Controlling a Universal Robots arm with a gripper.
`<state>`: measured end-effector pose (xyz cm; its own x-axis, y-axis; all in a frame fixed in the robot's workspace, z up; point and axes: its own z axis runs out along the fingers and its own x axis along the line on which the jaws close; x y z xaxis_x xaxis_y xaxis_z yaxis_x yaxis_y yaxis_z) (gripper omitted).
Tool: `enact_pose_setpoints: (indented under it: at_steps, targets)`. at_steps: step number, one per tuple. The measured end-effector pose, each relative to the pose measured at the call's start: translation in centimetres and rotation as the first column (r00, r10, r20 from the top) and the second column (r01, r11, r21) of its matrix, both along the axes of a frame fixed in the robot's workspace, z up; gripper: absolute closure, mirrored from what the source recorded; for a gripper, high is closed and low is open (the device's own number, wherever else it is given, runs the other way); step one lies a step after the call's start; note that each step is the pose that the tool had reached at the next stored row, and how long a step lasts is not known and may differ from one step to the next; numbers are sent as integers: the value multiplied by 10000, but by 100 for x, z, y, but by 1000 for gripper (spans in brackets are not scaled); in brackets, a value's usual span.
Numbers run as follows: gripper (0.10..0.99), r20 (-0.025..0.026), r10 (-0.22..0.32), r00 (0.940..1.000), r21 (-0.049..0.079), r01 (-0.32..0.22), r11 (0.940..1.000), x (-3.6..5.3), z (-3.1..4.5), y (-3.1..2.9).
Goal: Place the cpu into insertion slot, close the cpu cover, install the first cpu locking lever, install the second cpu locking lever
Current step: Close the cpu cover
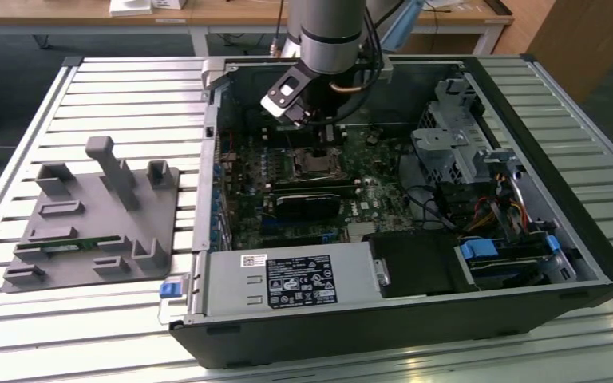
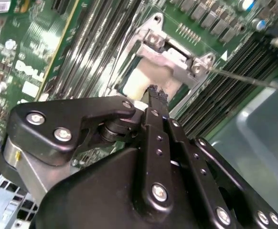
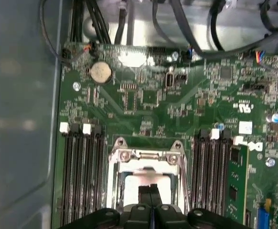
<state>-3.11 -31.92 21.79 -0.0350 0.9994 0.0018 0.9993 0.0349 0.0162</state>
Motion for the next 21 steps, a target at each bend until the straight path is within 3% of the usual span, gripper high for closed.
enact_pose_setpoints:
  at_steps: [3, 13, 21]
  targets:
    - [980, -14, -1, 10000, -2, 1, 10000, -79, -22, -1]
    - [980, -24, 0, 10000, -1, 0, 10000, -202, -79, 0]
    - [980, -25, 0, 10000, -1, 0, 10000, -224, -162, 0]
